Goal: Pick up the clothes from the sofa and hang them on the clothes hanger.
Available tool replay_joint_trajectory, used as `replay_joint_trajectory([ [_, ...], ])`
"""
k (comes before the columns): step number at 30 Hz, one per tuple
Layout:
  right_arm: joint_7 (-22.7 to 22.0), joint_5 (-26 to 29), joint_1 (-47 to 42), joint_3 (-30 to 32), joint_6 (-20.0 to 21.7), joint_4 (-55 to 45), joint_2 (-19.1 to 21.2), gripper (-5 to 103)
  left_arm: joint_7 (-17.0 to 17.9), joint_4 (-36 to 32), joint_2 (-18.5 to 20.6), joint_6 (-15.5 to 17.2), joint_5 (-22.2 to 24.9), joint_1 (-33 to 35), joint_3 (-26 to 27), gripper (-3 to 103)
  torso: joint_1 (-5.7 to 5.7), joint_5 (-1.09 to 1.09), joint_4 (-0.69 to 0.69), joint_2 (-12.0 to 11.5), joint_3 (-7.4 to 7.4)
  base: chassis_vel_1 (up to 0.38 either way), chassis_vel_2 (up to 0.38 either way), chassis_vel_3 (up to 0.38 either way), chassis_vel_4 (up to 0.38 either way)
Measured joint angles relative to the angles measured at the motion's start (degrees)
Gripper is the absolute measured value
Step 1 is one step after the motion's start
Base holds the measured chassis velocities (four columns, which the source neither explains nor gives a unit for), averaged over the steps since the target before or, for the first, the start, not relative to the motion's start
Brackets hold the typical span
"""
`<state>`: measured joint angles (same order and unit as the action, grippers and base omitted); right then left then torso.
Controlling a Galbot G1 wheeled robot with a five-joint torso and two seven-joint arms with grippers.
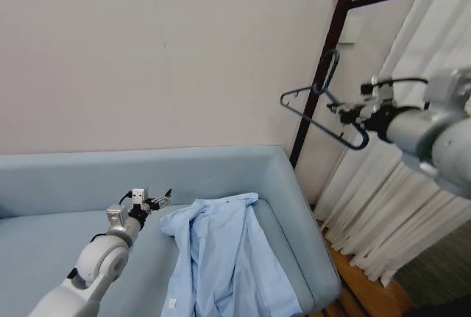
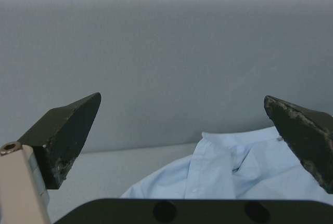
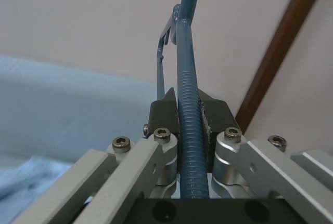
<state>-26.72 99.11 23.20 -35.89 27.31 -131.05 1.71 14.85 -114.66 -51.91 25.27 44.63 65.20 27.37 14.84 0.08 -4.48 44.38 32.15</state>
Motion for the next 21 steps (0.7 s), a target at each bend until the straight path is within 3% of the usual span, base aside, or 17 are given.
replay_joint_trajectory([
  [2, 1.74, -0.99, -0.39, -0.95, -0.26, 0.21, 0.24, 8, -0.27, 0.78, -0.07, 0.02, 0.15, -0.48, -0.2, 100, 0.0, -0.01, 0.0, 0.0, 0.0, 0.0, 0.0, 0.0, 0.0],
  [3, 9.61, -5.82, -0.83, -6.15, -2.01, 1.85, 0.74, 8, -1.52, 4.57, -0.39, 0.04, 0.57, -2.7, -1.06, 100, 0.0, 0.01, 0.02, -0.01, 0.02, 0.0, 0.0, 0.0, 0.0],
  [5, 18.8, -12.2, -1.37, -11.67, -5.06, 5.19, 0.22, 8, -4.26, 10.15, -0.94, -0.29, 0.7, -5.77, -2.71, 100, 0.0, 0.01, 0.02, 0.0, 0.01, 0.0, 0.0, 0.0, 0.0],
  [6, 18.8, -12.2, -1.37, -11.67, -5.06, 5.19, 0.22, 8, -4.26, 10.15, -0.94, -0.29, 0.7, -5.77, -2.71, 100, 0.0, 0.01, 0.02, 0.0, 0.01, 0.0, 0.0, 0.0, 0.0],
  [10, 32.22, -24.22, -11.06, -12.07, -12.3, 15.7, -6.62, 8, -9.62, 21.38, -2.35, -1.19, 1.68, -12.42, -7.69, 100, 0.02, 0.0, 0.0, -0.01, 0.03, 0.0, 0.0, 0.0, 0.0],
  [12, 33.95, -25.83, -13.47, -11.33, -13.54, 17.95, -8.96, 8, -10.37, 23.89, -2.8, -1.38, 1.97, -13.87, -9.0, 100, 0.03, 0.01, 0.03, -0.01, 0.03, 0.0, 0.0, 0.0, 0.0],
  [15, 39.81, -28.99, -19.95, -9.61, -15.58, 24.74, -15.88, 8, -14.02, 31.31, -4.17, -2.71, 2.26, -17.89, -12.21, 100, 0.03, 0.01, 0.05, -0.01, 0.04, 0.0, 0.0, 0.0, 0.0],
  [16, 39.81, -28.99, -19.95, -9.61, -15.58, 24.74, -15.88, 8, -14.02, 31.31, -4.17, -2.71, 2.26, -17.89, -12.21, 100, 0.03, 0.01, 0.05, -0.01, 0.04, 0.0, 0.0, 0.0, 0.0],
  [20, 47.6, -31.93, -22.66, -10.18, -16.89, 35.11, -25.57, 8, -17.22, 37.68, -4.82, -4.64, 1.93, -19.66, -13.8, 100, 0.03, -0.01, -0.05, -0.01, 0.03, 0.0, 0.0, 0.0, 0.0],
  [21, 47.6, -31.93, -22.66, -10.18, -16.89, 35.11, -25.57, 8, -17.22, 37.68, -4.82, -4.64, 1.93, -19.66, -13.8, 100, 0.03, -0.01, -0.05, -0.01, 0.03, 0.0, 0.0, 0.0, 0.0],
])
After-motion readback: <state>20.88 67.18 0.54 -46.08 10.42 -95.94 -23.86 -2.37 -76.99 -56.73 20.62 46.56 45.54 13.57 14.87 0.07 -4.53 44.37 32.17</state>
